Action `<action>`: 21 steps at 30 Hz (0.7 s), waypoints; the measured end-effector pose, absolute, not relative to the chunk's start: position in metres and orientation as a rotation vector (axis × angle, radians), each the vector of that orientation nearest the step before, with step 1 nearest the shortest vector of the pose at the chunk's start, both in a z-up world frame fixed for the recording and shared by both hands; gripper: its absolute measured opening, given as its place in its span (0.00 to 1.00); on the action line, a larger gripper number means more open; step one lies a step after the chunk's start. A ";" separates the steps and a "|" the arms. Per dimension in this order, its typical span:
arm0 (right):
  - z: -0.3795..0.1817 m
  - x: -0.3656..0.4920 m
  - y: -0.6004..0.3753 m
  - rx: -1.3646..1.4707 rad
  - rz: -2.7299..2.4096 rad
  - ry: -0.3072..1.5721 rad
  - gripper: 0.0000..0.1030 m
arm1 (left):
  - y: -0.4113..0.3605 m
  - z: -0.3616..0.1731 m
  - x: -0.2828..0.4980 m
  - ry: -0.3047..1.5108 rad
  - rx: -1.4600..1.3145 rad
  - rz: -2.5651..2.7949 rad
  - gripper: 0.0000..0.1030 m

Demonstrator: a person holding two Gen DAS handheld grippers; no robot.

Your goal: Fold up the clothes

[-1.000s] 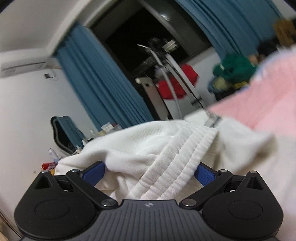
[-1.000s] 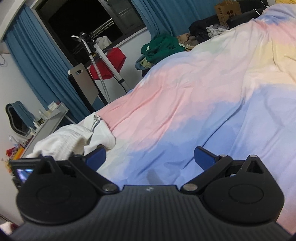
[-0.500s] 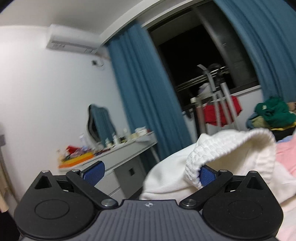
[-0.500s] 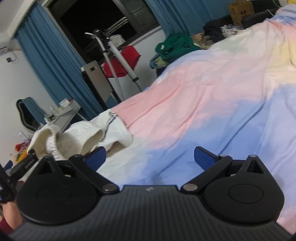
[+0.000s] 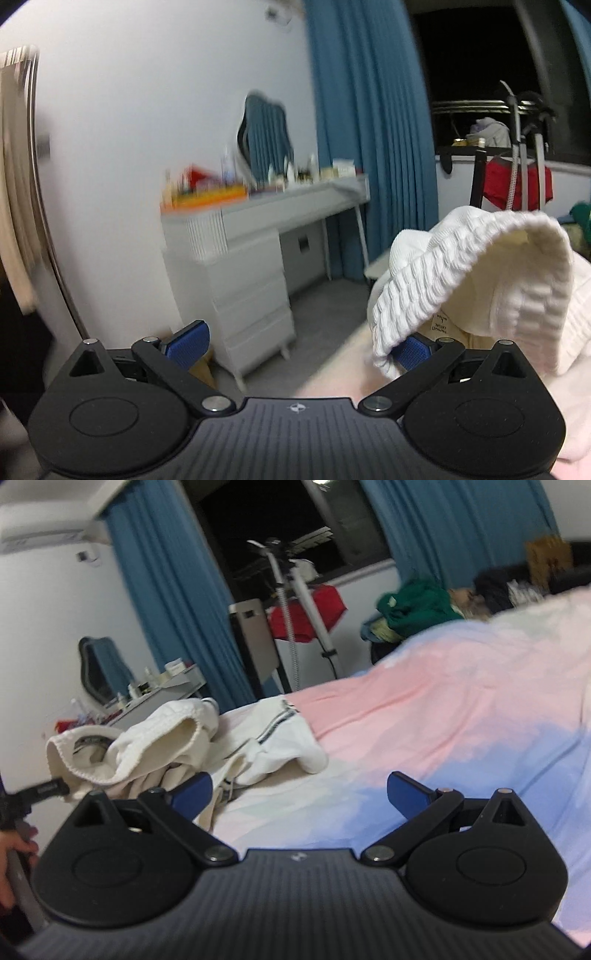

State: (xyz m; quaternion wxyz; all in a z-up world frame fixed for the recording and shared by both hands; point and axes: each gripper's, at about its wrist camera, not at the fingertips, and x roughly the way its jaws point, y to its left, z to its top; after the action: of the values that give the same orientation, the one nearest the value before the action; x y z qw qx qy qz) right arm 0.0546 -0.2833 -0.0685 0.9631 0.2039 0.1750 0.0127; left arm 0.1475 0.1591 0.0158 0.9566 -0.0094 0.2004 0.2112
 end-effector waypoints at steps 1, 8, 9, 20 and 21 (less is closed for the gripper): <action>-0.067 0.056 -0.277 0.394 0.046 0.345 1.00 | 0.169 0.016 0.147 0.421 -0.078 0.422 1.00; -0.057 0.119 -0.234 0.296 0.139 0.371 0.78 | 0.226 0.024 0.153 0.422 -0.295 0.424 1.00; -0.059 0.136 -0.228 0.300 0.151 0.379 0.76 | 0.230 0.024 0.154 0.419 -0.299 0.422 1.00; -0.090 0.271 -0.189 0.571 0.210 0.380 0.43 | 0.191 0.015 0.161 0.360 -0.225 0.368 1.00; -0.093 0.278 -0.192 0.639 0.216 0.359 0.43 | 0.189 0.015 0.161 0.349 -0.208 0.350 1.00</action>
State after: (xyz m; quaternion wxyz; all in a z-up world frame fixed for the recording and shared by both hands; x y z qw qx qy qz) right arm 0.2779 -0.1915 -0.0928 0.9280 0.3116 0.1753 0.1052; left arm 0.1610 0.1885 0.0151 0.9643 -0.1026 0.1723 0.1728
